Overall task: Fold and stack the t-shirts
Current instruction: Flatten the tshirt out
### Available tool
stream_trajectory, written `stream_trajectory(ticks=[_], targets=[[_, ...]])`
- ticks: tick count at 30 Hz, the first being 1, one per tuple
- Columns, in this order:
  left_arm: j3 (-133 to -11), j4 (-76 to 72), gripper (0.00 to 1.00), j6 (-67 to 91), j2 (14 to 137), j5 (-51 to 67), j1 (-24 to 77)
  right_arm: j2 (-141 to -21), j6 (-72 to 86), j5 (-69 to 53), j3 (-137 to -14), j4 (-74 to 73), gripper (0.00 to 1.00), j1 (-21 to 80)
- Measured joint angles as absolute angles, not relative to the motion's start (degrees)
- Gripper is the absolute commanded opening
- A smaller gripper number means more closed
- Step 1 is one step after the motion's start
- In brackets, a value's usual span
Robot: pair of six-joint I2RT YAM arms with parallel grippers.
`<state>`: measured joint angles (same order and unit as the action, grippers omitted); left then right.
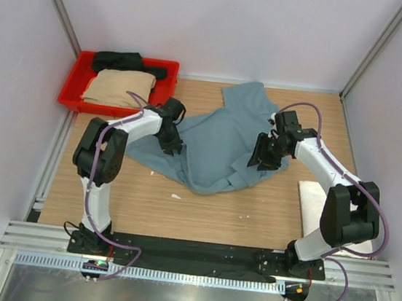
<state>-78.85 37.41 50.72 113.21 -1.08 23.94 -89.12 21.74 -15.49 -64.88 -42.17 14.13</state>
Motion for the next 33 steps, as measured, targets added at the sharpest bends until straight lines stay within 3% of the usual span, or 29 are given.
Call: stream_trajectory(ticks=[6,7,14,22,26,27,28,33], targets=[[-78.85,37.10,0.08,49.80,113.30,-1.58,23.22,-89.41,21.69,-15.79,-64.88,-42.15,0.47,14.15],[-78.85,37.08,0.00,49.56,113.30,-1.63,23.22,-89.45,21.74,-15.77,-64.90,-42.13,0.48,14.13],[-76.95,37.67,0.00,47.48,110.19,-3.40,23.31,-89.91,28.18,-11.35,-65.14,-40.62,0.50,15.31],[-68.49,41.30,0.00,44.42,92.77,-4.97,25.15,-96.07,33.80,0.12,-73.34,-41.19,0.54,26.85],[-64.82,42.74,0.00,43.07,83.70,-4.38,26.22,-99.98,35.14,9.47,-79.85,-44.66,0.68,30.55],[-64.29,43.18,0.00,42.87,82.13,-4.05,26.33,-100.29,35.79,11.22,-80.79,-45.71,0.92,31.03],[-63.68,43.33,0.00,42.61,80.55,-3.77,26.41,-100.40,36.95,12.86,-81.65,-46.96,0.99,31.48],[-61.93,43.99,0.00,41.39,76.49,-2.76,26.41,-100.82,42.59,19.46,-86.24,-52.58,1.00,34.83]])
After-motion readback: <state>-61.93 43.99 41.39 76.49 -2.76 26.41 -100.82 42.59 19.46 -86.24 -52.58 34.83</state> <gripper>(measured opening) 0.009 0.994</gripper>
